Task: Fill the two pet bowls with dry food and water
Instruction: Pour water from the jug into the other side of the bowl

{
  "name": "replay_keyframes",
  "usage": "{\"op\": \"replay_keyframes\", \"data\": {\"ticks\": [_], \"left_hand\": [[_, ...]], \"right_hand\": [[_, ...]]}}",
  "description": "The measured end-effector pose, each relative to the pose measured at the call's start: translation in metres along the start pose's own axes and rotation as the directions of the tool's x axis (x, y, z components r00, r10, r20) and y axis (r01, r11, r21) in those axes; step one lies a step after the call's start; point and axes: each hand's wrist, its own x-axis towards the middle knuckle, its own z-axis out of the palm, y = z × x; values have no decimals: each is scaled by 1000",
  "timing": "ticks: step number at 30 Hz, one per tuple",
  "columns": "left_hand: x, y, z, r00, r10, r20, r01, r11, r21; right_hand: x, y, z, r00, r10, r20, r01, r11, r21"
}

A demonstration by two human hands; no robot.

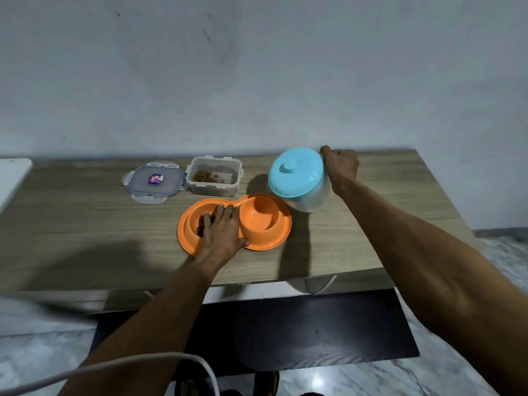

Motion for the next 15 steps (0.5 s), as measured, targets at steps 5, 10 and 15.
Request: {"op": "replay_keyframes", "data": {"ticks": [5,10,15], "left_hand": [[-2,0,0,1000,-13,-8,13,1000,-11],[-2,-3,-2,1000,-13,-14,13,1000,-8],[1,0,-4,1000,-15,-5,15,1000,-7]], "right_hand": [[-5,-14,2,981,-183,60,191,961,-198],[-10,-28,8,945,-307,113,328,890,-317],[-12,-38,11,915,-380,138,404,844,-352]]}}
